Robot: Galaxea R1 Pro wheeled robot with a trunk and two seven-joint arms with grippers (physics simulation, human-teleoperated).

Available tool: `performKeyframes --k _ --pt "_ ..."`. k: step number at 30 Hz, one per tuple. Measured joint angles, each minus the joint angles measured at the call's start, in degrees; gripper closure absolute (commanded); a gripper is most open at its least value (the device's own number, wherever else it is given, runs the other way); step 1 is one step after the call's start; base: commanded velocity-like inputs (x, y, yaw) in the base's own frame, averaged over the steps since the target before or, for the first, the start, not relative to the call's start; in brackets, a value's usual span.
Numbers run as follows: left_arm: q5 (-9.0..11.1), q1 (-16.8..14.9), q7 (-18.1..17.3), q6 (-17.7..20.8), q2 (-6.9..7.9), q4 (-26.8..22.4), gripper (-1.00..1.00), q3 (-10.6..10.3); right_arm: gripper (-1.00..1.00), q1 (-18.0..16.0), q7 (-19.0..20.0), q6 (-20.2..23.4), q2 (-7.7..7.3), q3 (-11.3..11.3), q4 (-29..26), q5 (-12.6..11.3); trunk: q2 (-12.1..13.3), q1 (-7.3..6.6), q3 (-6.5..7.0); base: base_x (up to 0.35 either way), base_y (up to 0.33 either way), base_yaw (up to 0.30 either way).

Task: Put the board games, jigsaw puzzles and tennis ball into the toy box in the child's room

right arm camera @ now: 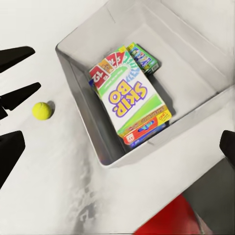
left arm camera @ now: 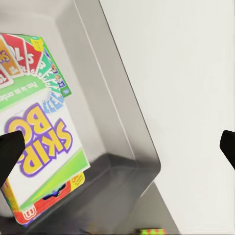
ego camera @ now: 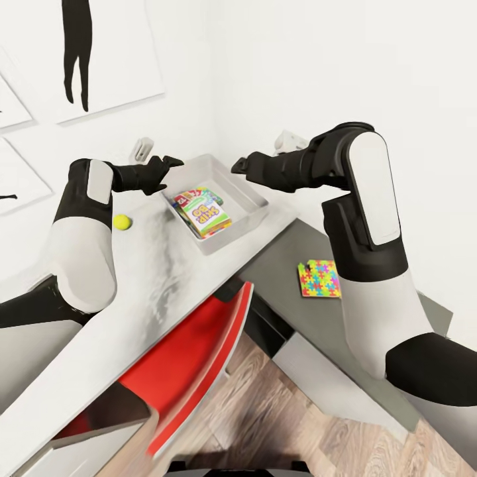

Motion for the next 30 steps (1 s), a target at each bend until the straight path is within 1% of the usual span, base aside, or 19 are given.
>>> performKeyframes --k 5,17,22,30 --pt "0.0 0.0 0.0 0.0 -0.01 0.0 -1.0 0.0 -1.0 0.0 0.0 0.0 0.11 -0.5 0.0 0.0 0.0 0.0 0.42 -0.199 0.197 -0.176" --pt "0.0 0.1 0.0 0.0 -0.01 0.0 -1.0 0.0 -1.0 0.0 0.0 0.1 0.13 -0.7 0.3 0.0 0.0 0.01 1.31 -0.217 0.212 -0.21" --pt "0.0 0.1 0.0 0.0 0.0 0.0 -1.0 0.0 -1.0 0.0 0.1 0.0 0.15 -0.7 0.5 0.0 0.0 -0.01 1.65 -0.082 0.074 -0.221" --pt "0.0 0.1 0.0 0.0 0.0 0.0 -1.0 0.0 -1.0 0.0 0.1 0.1 0.13 -0.7 0.6 0.0 0.0 -0.02 2.19 -0.013 0.012 -0.224"
